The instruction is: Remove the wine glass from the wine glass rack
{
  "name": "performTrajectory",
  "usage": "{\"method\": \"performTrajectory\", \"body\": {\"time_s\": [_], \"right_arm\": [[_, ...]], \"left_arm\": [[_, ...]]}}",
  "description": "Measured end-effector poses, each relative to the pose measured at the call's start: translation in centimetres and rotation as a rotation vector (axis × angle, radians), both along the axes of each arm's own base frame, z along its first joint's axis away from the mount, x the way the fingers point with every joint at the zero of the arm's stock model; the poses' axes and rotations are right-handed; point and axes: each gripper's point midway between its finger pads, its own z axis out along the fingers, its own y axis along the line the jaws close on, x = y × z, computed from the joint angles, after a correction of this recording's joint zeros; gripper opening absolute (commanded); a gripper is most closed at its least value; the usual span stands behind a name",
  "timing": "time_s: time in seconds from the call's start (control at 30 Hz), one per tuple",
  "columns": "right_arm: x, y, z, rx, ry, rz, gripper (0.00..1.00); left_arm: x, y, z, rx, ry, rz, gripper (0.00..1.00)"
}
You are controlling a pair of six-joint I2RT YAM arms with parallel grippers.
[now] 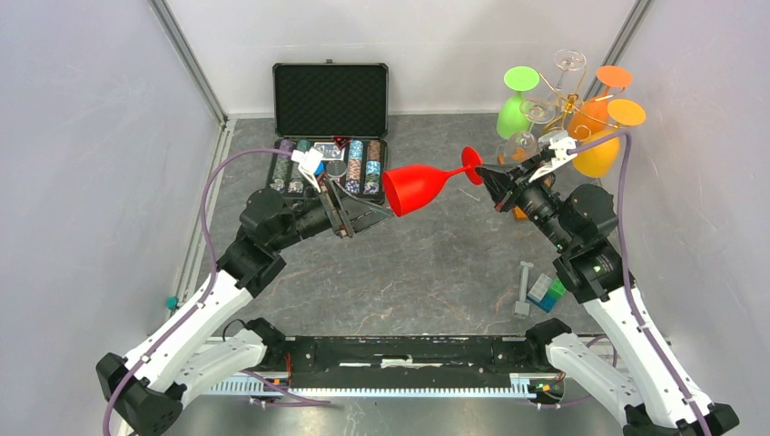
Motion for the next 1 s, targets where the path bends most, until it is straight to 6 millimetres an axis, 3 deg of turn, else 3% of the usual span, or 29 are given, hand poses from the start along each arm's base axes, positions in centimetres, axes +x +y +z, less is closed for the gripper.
{"method": "performTrajectory", "body": {"time_s": [0.13,0.27,0.43,0.57,0.8,1.0], "right_arm": [[0.0,0.3,0.3,0.022,-0.015,0.016,0.00],[0.3,0.3,-0.3,0.019,-0.010,0.005,0.00],[0.6,0.4,-1.3,0.008,0.007,0.001,0.00],[0.7,1.0,-2.1,0.000,0.025,0.017,0.00],[0.4,2.6,-3.2,-0.009,0.039,0.067,0.00],[0.6,3.8,-4.0,-0.024,0.052,0.083,0.00]], "left_arm": [[0.2,-0.4,0.4,-0.018,0.007,0.009,0.66],[0.2,-0.2,0.9,-0.033,0.002,0.037,0.86],[0.1,0.8,2.0,-0.051,-0.017,0.086,0.88],[0.0,0.9,2.7,-0.066,-0.035,0.088,0.82],[0.8,0.2,2.1,-0.059,-0.013,0.084,0.71],[1.3,-0.4,1.7,-0.074,0.044,0.080,0.49]]}}
